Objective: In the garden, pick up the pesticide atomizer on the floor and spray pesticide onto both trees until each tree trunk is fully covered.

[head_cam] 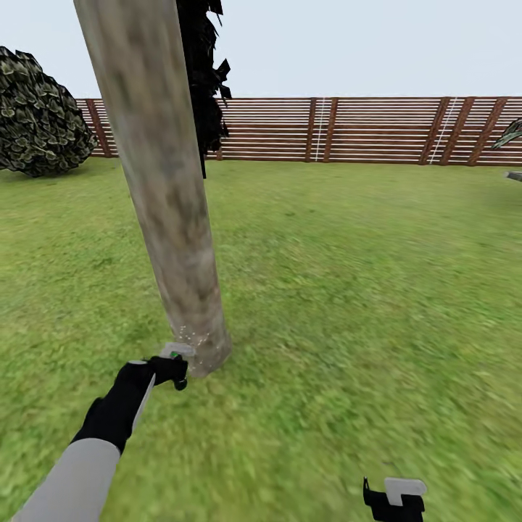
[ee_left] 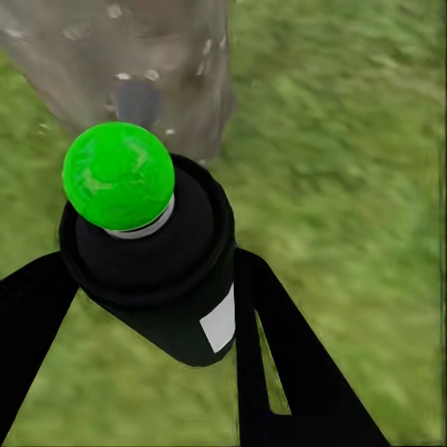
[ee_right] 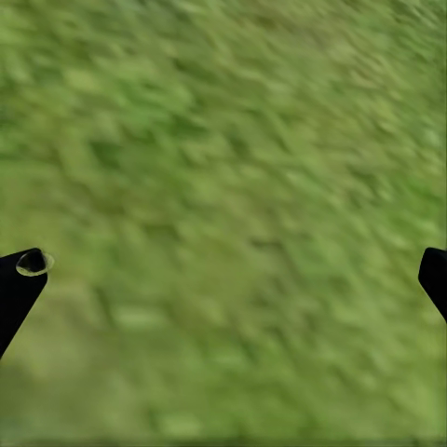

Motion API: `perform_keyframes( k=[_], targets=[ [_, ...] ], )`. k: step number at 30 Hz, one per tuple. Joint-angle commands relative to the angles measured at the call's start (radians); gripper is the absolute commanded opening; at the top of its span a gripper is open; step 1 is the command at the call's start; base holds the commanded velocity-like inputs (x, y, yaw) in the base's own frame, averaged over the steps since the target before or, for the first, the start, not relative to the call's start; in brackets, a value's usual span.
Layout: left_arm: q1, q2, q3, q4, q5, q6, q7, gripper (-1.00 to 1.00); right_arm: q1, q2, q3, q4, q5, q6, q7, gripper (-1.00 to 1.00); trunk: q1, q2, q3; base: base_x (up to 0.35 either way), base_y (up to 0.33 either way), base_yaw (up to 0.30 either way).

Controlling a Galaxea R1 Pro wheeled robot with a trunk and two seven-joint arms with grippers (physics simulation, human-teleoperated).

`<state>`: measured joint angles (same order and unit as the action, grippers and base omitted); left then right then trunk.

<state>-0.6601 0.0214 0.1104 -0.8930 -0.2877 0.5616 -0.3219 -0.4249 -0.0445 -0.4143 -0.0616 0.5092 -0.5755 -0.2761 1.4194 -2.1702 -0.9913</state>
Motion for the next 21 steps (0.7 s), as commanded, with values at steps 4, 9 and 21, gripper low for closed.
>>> perform_keyframes(
  k=[4,9,21],
  targets=[
    [-0.003,-0.011,-0.041,-0.059,-0.001,0.065,-0.004,-1.00,0.000,0.000,0.000,0.000,0.000,0.000,0.000,1.00,0.000,0.000,0.000,-0.051,0.000,0.000],
    [-0.003,0.002,-0.006,-0.119,-0.002,0.089,-0.007,-1.00,0.000,0.000,0.000,0.000,0.000,0.000,0.000,1.00,0.000,0.000,0.000,-0.222,0.000,0.000],
    [-0.021,0.027,0.017,-0.205,-0.001,0.203,-0.009,-1.00,0.000,0.000,0.000,0.000,0.000,0.000,0.000,1.00,0.000,0.000,0.000,-0.009,0.000,0.000]
  ],
)
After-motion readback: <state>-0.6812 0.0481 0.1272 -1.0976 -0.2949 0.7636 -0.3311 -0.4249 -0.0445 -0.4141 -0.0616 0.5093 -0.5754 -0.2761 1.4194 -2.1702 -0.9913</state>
